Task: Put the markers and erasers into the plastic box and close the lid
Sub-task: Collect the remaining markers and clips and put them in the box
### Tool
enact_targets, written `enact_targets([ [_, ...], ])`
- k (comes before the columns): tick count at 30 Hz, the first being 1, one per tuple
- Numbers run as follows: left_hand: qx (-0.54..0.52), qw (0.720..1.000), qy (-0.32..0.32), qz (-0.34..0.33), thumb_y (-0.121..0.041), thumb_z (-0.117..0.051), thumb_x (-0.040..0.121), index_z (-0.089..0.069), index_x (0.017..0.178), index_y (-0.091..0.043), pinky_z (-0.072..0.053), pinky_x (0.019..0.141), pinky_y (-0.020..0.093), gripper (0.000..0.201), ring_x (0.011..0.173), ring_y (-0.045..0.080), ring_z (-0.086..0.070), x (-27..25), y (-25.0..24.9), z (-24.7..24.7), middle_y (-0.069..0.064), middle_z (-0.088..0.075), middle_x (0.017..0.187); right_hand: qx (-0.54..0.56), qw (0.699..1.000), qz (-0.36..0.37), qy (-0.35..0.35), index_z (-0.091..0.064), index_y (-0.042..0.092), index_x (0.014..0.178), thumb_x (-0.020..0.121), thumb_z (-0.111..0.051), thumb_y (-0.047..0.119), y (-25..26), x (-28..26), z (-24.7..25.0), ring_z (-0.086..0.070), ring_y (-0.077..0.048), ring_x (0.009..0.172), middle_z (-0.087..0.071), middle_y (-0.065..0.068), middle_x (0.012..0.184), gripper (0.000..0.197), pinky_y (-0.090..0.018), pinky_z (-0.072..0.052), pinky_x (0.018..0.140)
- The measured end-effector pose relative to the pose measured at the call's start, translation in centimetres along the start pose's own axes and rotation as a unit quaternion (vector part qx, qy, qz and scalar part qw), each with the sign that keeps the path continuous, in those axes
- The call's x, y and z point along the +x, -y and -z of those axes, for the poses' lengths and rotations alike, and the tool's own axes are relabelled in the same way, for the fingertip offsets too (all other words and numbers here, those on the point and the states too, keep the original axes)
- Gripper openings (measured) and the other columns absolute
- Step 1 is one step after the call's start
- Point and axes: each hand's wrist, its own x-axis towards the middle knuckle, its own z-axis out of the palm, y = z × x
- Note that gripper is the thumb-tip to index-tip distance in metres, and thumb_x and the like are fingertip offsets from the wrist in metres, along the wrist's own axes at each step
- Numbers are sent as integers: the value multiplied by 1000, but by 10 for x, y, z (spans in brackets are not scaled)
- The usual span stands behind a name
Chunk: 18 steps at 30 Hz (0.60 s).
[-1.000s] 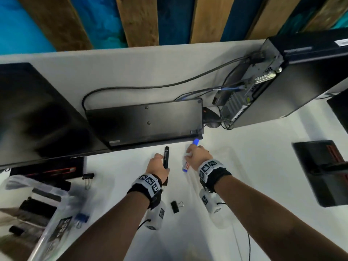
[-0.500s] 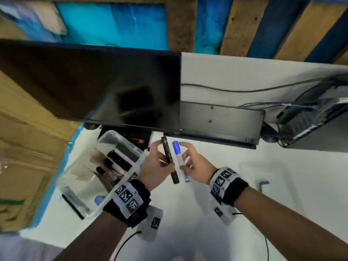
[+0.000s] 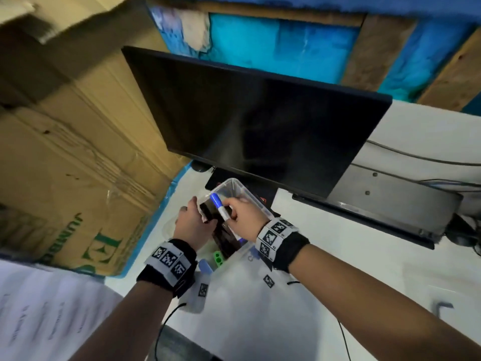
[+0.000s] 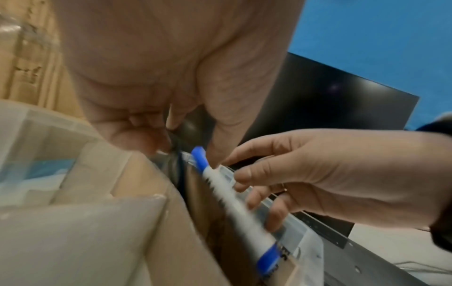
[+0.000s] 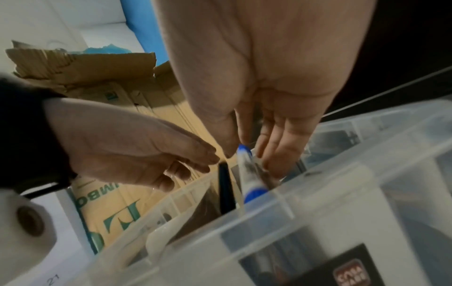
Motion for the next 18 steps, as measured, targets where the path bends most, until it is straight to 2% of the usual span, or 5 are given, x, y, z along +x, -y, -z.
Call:
enact_targets([
  [4, 16, 998, -19, -52, -28, -64, 82, -33, 143, -14, -43, 101, 43, 70, 112, 34, -52, 3, -8, 1, 19, -50, 122, 24, 1000, -4, -9, -61, 23, 114, 87, -59, 26, -8, -12, 11, -57, -20, 94, -55, -3, 107, 27, -33, -48, 90],
  [7, -33, 990, 25, -136, -25, -63, 83, -54, 123, -19, -51, 86, 41, 41, 86, 22, -56, -10, -31, -3, 5, -58, 93, 51, 998, -8, -28, -64, 22, 105, 85, -63, 24, -35, -36, 34, -58, -18, 88, -55, 0, 97, 20, -31, -48, 88],
  [9, -51, 979, 71, -185, -25, -63, 85, -58, 117, -19, -51, 81, 34, 33, 78, 17, -56, -22, -49, -17, 0, -58, 92, 34, 998, -36, -41, -61, 22, 105, 84, -65, 28, -64, -59, 49, -56, -18, 88, -54, -1, 98, 22, -31, -47, 86],
  [13, -26, 954, 151, -257, -25, -64, 85, -61, 115, -18, -46, 95, 31, 31, 98, 16, -55, -44, -77, -64, -2, -51, 104, -3, 987, -158, -28, -50, 22, 105, 79, -72, 37, -122, -116, 73, -50, -16, 88, -47, 1, 102, 37, -29, -42, 82],
  [18, 71, 942, 203, -257, -31, -65, 82, -60, 118, -21, -30, 107, 28, 37, 123, 19, -46, -60, -72, -132, 4, -53, 127, -47, 961, -269, 38, -48, 26, 100, 69, -76, 47, -182, -186, 74, -52, -24, 90, -48, -1, 103, 48, -36, -47, 86],
])
